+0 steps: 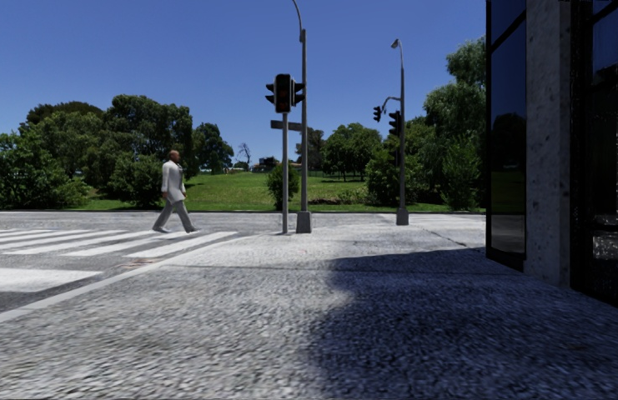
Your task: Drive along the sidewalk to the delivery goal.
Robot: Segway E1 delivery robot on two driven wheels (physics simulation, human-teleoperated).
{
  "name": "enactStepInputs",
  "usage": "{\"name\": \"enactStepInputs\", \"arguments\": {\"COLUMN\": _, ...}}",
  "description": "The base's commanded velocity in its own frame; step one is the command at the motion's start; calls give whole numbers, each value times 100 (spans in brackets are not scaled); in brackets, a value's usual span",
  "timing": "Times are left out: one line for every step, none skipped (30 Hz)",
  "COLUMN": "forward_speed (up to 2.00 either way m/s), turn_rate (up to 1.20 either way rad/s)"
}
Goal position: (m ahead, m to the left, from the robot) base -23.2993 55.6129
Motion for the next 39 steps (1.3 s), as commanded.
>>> {"name": "enactStepInputs", "arguments": {"forward_speed": 200, "turn_rate": 0}}
{"name": "enactStepInputs", "arguments": {"forward_speed": 200, "turn_rate": 0}}
{"name": "enactStepInputs", "arguments": {"forward_speed": 200, "turn_rate": 0}}
{"name": "enactStepInputs", "arguments": {"forward_speed": 200, "turn_rate": 0}}
{"name": "enactStepInputs", "arguments": {"forward_speed": 200, "turn_rate": 1}}
{"name": "enactStepInputs", "arguments": {"forward_speed": 200, "turn_rate": 1}}
{"name": "enactStepInputs", "arguments": {"forward_speed": 200, "turn_rate": 3}}
{"name": "enactStepInputs", "arguments": {"forward_speed": 200, "turn_rate": 3}}
{"name": "enactStepInputs", "arguments": {"forward_speed": 200, "turn_rate": 3}}
{"name": "enactStepInputs", "arguments": {"forward_speed": 200, "turn_rate": 3}}
{"name": "enactStepInputs", "arguments": {"forward_speed": 200, "turn_rate": 3}}
{"name": "enactStepInputs", "arguments": {"forward_speed": 200, "turn_rate": 3}}
{"name": "enactStepInputs", "arguments": {"forward_speed": 200, "turn_rate": 3}}
{"name": "enactStepInputs", "arguments": {"forward_speed": 200, "turn_rate": 6}}
{"name": "enactStepInputs", "arguments": {"forward_speed": 200, "turn_rate": 6}}
{"name": "enactStepInputs", "arguments": {"forward_speed": 200, "turn_rate": 10}}
{"name": "enactStepInputs", "arguments": {"forward_speed": 200, "turn_rate": 12}}
{"name": "enactStepInputs", "arguments": {"forward_speed": 200, "turn_rate": 15}}
{"name": "enactStepInputs", "arguments": {"forward_speed": 200, "turn_rate": 15}}
{"name": "enactStepInputs", "arguments": {"forward_speed": 200, "turn_rate": 19}}
{"name": "enactStepInputs", "arguments": {"forward_speed": 200, "turn_rate": 25}}
{"name": "enactStepInputs", "arguments": {"forward_speed": 200, "turn_rate": 32}}
{"name": "enactStepInputs", "arguments": {"forward_speed": 200, "turn_rate": 32}}
{"name": "enactStepInputs", "arguments": {"forward_speed": 200, "turn_rate": 35}}
{"name": "enactStepInputs", "arguments": {"forward_speed": 200, "turn_rate": 37}}
{"name": "enactStepInputs", "arguments": {"forward_speed": 200, "turn_rate": 37}}
{"name": "enactStepInputs", "arguments": {"forward_speed": 200, "turn_rate": 37}}
{"name": "enactStepInputs", "arguments": {"forward_speed": 200, "turn_rate": 37}}
{"name": "enactStepInputs", "arguments": {"forward_speed": 200, "turn_rate": 37}}
{"name": "enactStepInputs", "arguments": {"forward_speed": 200, "turn_rate": 43}}
{"name": "enactStepInputs", "arguments": {"forward_speed": 200, "turn_rate": 46}}
{"name": "enactStepInputs", "arguments": {"forward_speed": 200, "turn_rate": 46}}
{"name": "enactStepInputs", "arguments": {"forward_speed": 200, "turn_rate": 47}}
{"name": "enactStepInputs", "arguments": {"forward_speed": 200, "turn_rate": 47}}
{"name": "enactStepInputs", "arguments": {"forward_speed": 200, "turn_rate": 47}}
{"name": "enactStepInputs", "arguments": {"forward_speed": 200, "turn_rate": 47}}
{"name": "enactStepInputs", "arguments": {"forward_speed": 200, "turn_rate": 47}}
{"name": "enactStepInputs", "arguments": {"forward_speed": 200, "turn_rate": 47}}
{"name": "enactStepInputs", "arguments": {"forward_speed": 200, "turn_rate": 47}}
